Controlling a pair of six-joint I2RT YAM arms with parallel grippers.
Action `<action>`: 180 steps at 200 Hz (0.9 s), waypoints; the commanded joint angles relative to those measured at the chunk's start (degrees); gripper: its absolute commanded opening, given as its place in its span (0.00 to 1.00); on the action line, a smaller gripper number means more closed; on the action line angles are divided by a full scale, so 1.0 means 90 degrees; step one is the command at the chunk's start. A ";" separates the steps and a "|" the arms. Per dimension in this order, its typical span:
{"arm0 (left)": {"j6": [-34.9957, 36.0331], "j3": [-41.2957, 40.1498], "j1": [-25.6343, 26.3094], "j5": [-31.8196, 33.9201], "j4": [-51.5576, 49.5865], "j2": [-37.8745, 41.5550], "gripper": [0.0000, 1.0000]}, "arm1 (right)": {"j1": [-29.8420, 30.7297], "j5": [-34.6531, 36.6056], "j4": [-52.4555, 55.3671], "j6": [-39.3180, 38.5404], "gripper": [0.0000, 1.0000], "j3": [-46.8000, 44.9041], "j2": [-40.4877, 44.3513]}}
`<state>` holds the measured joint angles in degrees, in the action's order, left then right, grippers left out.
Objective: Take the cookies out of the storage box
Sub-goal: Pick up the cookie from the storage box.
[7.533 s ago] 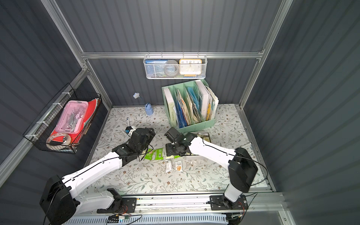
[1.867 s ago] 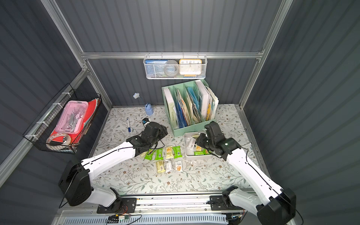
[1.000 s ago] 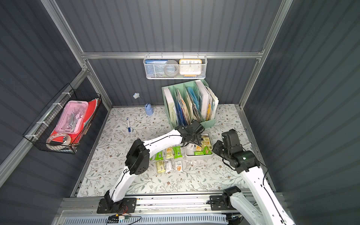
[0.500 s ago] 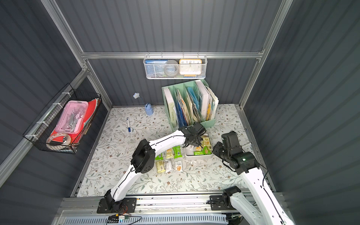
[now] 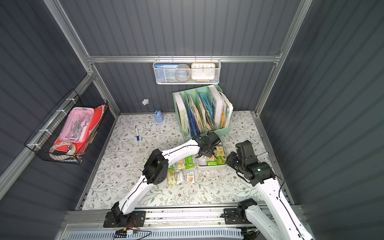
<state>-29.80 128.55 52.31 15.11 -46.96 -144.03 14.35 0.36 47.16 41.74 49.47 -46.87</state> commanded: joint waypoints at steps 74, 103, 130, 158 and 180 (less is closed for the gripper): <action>-0.0164 0.0105 0.0010 0.0500 0.0065 0.0206 0.42 | -0.0021 -0.0047 0.0217 -0.0018 0.34 0.0011 0.0169; -0.0327 -0.0026 0.0013 0.0641 0.0190 0.0594 0.38 | -0.0022 0.0002 0.0248 -0.0030 0.34 0.0011 0.0246; -0.0473 -0.0192 0.0008 0.0736 0.0260 0.1048 0.38 | -0.0022 -0.0029 0.0248 -0.0040 0.34 0.0011 0.0232; -0.0645 -0.0361 0.0008 0.0871 0.0032 0.1586 0.39 | -0.0022 -0.0067 0.0195 -0.0046 0.34 -0.0017 0.0234; -0.0796 -0.0757 0.0008 0.1055 -0.0301 0.2203 0.40 | -0.0022 -0.0137 0.0089 -0.0038 0.34 -0.0085 0.0218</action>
<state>-34.37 125.21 52.31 21.41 -45.84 -130.85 14.35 -0.23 48.16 41.52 49.47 -45.04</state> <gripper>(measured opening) 0.395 0.339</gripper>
